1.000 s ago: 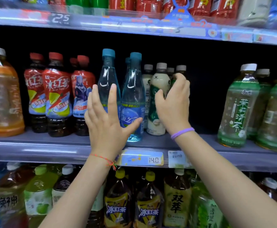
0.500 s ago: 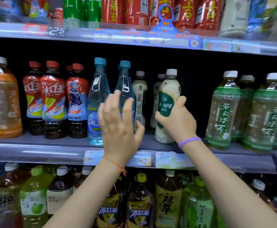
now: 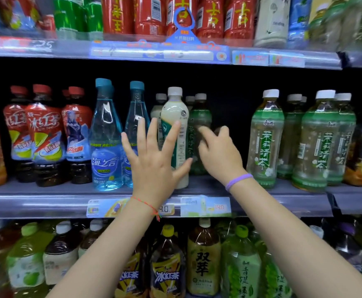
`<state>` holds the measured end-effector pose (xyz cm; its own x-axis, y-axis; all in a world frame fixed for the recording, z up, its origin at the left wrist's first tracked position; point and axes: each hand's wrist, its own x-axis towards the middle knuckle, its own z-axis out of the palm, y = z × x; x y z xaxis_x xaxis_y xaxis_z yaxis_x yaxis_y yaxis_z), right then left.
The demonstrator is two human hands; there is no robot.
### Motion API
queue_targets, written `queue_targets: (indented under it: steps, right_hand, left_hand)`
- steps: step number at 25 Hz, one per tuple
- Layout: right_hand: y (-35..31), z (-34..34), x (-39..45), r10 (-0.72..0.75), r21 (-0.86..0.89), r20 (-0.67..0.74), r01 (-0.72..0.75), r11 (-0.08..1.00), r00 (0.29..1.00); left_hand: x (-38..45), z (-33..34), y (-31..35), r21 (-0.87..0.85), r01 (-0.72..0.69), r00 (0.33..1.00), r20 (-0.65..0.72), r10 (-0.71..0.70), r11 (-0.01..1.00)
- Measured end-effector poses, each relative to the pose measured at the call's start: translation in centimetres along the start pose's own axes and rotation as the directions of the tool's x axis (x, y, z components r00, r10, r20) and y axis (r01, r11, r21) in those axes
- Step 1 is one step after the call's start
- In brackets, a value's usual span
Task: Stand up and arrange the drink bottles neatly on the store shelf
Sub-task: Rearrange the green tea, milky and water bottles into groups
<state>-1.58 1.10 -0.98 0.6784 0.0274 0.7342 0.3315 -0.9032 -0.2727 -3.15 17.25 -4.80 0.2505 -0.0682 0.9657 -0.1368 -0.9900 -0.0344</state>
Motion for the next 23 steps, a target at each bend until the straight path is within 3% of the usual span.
queue_targets:
  steps: [2,4,8,11,14,17,19,21,23]
  right_hand:
    - [-0.5,1.1,0.7,0.043,-0.236,0.231,0.013,0.972,0.972]
    - [-0.9,2.0,1.6,0.078,-0.269,0.32,0.012,0.963,0.944]
    - [-0.9,2.5,1.7,0.046,-0.252,0.273,0.025,0.967,0.961]
    - [-0.4,1.8,0.8,0.069,-0.501,0.117,-0.001,0.865,0.991]
    - [0.0,-0.6,0.5,0.144,-0.613,0.15,-0.022,0.79,0.978]
    - [-0.4,-3.1,-0.2,0.026,-0.468,0.129,0.037,0.883,0.991]
    - [-1.0,-3.9,-0.8,-0.038,-0.154,0.056,0.046,0.987,0.998]
    - [-1.3,-3.9,-1.3,0.025,0.273,0.112,-0.055,0.96,0.993]
    - [-1.2,-3.6,-1.5,0.085,0.431,0.228,-0.179,0.884,0.97]
  left_hand:
    - [-0.2,0.3,-0.2,0.038,0.003,1.0,0.019,-0.003,0.999]
    - [-0.4,0.5,-0.3,0.039,-0.016,1.0,0.006,0.016,0.999]
    - [-0.4,0.9,-0.4,0.01,-0.04,0.999,-0.034,0.041,0.999]
    - [-0.5,1.0,-0.3,0.029,-0.053,0.997,-0.053,0.055,0.998]
    - [-0.5,1.0,-0.2,0.041,-0.06,0.997,-0.051,0.062,0.997]
    - [-0.4,1.1,0.6,0.011,-0.032,0.999,-0.029,0.032,0.999]
    - [-0.1,1.0,1.6,-0.058,-0.03,1.0,0.003,0.03,0.998]
    - [0.3,0.8,2.3,-0.162,-0.046,0.997,0.052,0.056,0.986]
    - [0.7,0.2,2.6,-0.363,0.006,0.987,0.154,0.054,0.932]
